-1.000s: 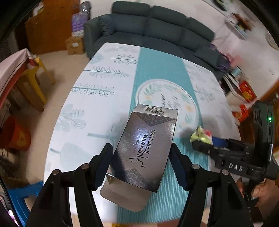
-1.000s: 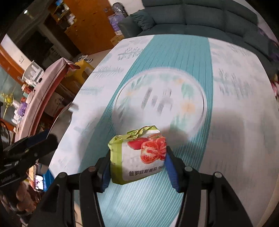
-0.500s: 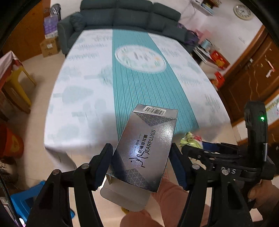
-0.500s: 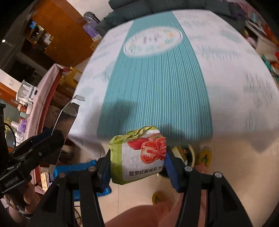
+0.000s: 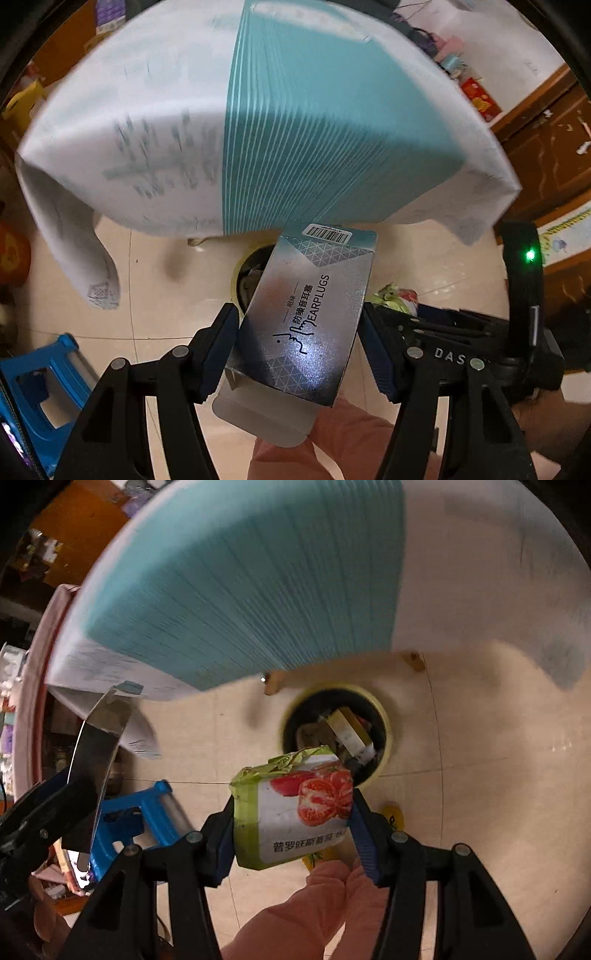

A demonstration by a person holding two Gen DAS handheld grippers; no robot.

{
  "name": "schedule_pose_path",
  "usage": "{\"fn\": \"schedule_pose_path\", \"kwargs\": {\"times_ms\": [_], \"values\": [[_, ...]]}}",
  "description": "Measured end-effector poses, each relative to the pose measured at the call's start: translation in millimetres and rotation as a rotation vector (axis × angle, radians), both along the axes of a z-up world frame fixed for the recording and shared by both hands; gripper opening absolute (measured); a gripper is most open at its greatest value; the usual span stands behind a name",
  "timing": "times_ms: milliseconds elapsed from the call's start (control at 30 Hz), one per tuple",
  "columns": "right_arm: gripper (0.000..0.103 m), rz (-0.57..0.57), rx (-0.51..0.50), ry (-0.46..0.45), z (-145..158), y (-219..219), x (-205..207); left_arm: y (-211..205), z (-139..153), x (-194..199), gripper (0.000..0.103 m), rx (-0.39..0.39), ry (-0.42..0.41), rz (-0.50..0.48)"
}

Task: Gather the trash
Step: 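Carry the earplugs box and snack bag down over the black bin, then open both grippers to drop the earplugs box and snack bag into the bin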

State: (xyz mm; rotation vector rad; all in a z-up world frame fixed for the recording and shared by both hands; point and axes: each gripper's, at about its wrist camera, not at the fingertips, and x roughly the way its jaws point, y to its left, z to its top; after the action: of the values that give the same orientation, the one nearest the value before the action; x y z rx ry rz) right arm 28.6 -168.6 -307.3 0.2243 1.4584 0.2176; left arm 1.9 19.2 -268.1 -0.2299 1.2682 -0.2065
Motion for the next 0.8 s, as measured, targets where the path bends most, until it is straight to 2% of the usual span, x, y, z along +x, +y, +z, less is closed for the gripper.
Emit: {"fn": "schedule_pose_path", "kwargs": {"times_ms": [167,367,567,700,733,800], "values": [[0.056,-0.066,0.035,0.016,-69.5,-13.5,10.7,-12.9,-69.7,16.0,0.064,0.031,0.028,0.025],[0.057,-0.116,0.063,0.021,-132.3,-24.5,18.5,-31.2,-138.4,28.7,0.064,0.051,0.053,0.030],[0.057,-0.158,0.090,0.012,-172.9,-35.5,30.9,-45.9,-173.5,36.8,0.065,0.056,0.051,0.028],[0.060,-0.160,0.085,0.008,-190.3,-39.0,35.1,-49.6,-183.9,35.6,0.067,0.056,0.058,0.054],[0.066,-0.163,0.086,0.004,-192.4,-39.8,36.1,-48.1,-184.8,33.3,0.069,0.059,0.051,0.065],[0.072,-0.160,0.099,-0.011,-192.1,-40.4,36.2,-49.5,-183.1,31.7,0.088,0.062,0.046,0.073]]}}
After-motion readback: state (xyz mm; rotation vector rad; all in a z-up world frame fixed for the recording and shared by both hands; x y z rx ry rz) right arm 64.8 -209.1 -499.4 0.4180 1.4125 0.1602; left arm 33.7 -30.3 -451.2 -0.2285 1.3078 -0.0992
